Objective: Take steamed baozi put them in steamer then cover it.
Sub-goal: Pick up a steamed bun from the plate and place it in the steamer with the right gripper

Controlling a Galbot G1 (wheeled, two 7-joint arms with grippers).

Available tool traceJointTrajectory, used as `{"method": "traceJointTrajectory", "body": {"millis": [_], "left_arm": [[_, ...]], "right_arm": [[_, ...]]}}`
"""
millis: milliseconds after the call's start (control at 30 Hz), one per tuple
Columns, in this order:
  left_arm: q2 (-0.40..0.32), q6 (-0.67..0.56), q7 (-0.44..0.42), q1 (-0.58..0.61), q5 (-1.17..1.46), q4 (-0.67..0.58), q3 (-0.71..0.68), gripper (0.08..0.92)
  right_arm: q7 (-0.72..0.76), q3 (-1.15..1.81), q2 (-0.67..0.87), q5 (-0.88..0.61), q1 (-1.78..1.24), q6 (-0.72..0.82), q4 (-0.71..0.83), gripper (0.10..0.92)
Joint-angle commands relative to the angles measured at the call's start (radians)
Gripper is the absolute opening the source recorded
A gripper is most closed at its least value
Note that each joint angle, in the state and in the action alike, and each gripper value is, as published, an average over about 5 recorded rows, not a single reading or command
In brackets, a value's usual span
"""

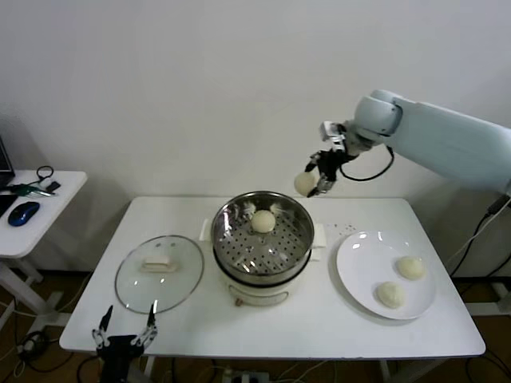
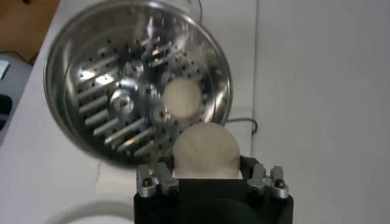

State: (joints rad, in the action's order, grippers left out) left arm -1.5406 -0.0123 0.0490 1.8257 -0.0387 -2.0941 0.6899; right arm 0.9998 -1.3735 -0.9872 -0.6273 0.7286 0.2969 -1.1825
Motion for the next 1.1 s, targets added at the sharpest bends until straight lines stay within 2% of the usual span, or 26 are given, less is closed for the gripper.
{"method": "traceJointTrajectory", "body": {"millis": [33,467,1100], "left_arm": [[0.001,0.0,0.0,0.014,-0.008,-0.024,-0.006,0.823],[0.002,0.002,0.002,0.006,-0.004,-0.011,0.009,0.823],[0.011,0.009,0.002,-0.02,0.018,0.016,0.02,0.823]], "right_arm": [[-0.104,-0.101,-0.183,-0.196,0.072,0.083,-0.052,0.687],[-0.139,-0.106,-0.386,-0.16,-0.102,0.103,0.07,0.692],[-0.116,-0.144,-0.434,-0.096,-0.172,0.088,0.142,0.7]]}}
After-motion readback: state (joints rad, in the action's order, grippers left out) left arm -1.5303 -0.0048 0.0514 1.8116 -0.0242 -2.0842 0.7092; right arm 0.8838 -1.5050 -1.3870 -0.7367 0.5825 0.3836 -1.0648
